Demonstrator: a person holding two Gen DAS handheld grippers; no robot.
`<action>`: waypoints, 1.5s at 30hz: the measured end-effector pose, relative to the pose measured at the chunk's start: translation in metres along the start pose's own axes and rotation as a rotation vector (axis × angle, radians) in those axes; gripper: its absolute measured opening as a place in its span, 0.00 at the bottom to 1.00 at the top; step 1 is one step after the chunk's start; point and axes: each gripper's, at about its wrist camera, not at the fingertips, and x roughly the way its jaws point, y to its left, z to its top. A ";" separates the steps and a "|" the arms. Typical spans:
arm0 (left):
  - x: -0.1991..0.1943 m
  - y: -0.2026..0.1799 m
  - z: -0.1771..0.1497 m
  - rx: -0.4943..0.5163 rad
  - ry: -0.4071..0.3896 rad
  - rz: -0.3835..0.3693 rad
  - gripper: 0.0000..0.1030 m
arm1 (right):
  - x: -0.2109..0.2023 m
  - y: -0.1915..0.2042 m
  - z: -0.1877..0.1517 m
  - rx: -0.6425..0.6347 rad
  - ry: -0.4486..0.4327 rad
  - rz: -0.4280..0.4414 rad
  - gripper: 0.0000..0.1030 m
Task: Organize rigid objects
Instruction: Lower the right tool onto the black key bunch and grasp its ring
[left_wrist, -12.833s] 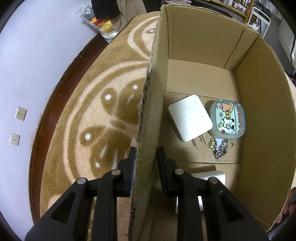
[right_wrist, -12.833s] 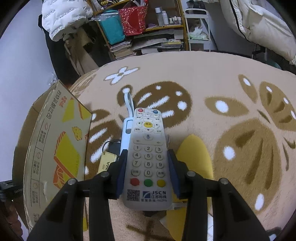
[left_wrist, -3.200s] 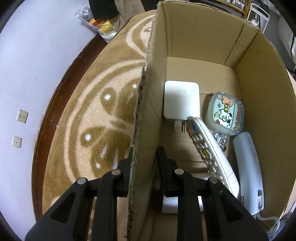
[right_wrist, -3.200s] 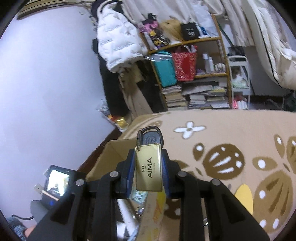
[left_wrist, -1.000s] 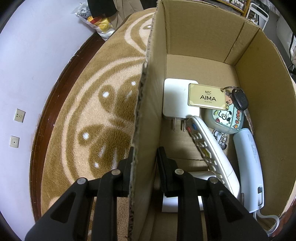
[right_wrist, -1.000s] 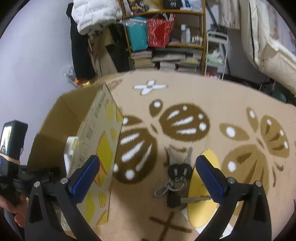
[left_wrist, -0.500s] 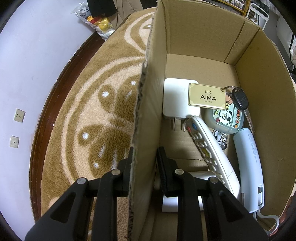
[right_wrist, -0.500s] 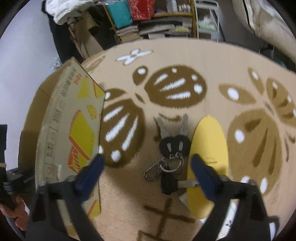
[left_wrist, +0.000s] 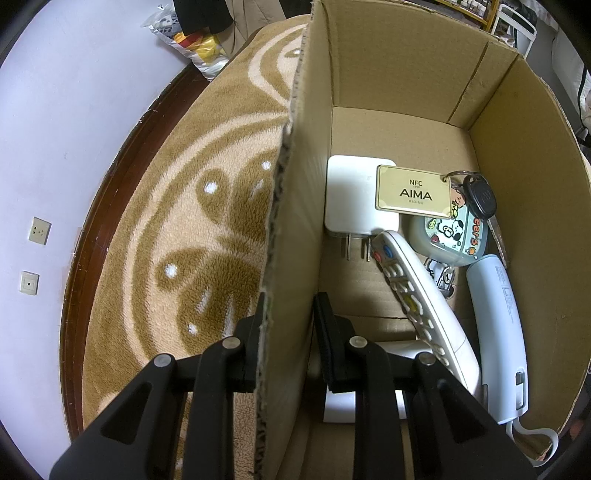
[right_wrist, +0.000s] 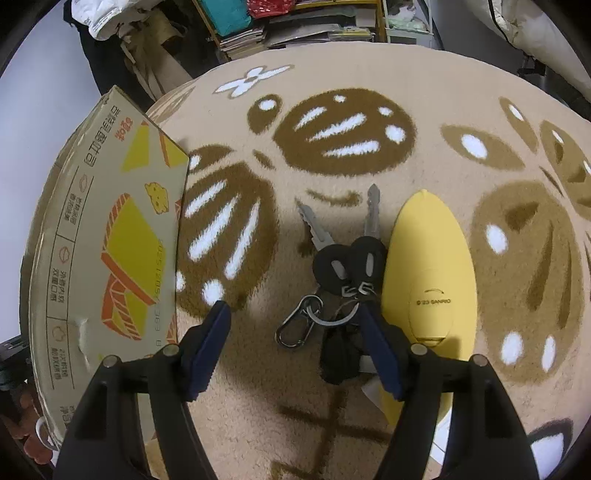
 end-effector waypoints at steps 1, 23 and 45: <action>0.000 0.000 0.000 0.001 0.000 0.000 0.22 | 0.002 0.001 0.000 -0.003 0.002 0.004 0.73; 0.001 -0.003 -0.002 0.010 0.001 0.004 0.22 | 0.026 0.032 0.002 -0.047 -0.001 -0.199 0.74; 0.000 -0.005 0.000 0.015 0.004 0.009 0.22 | 0.016 0.011 -0.008 -0.006 -0.014 -0.247 0.77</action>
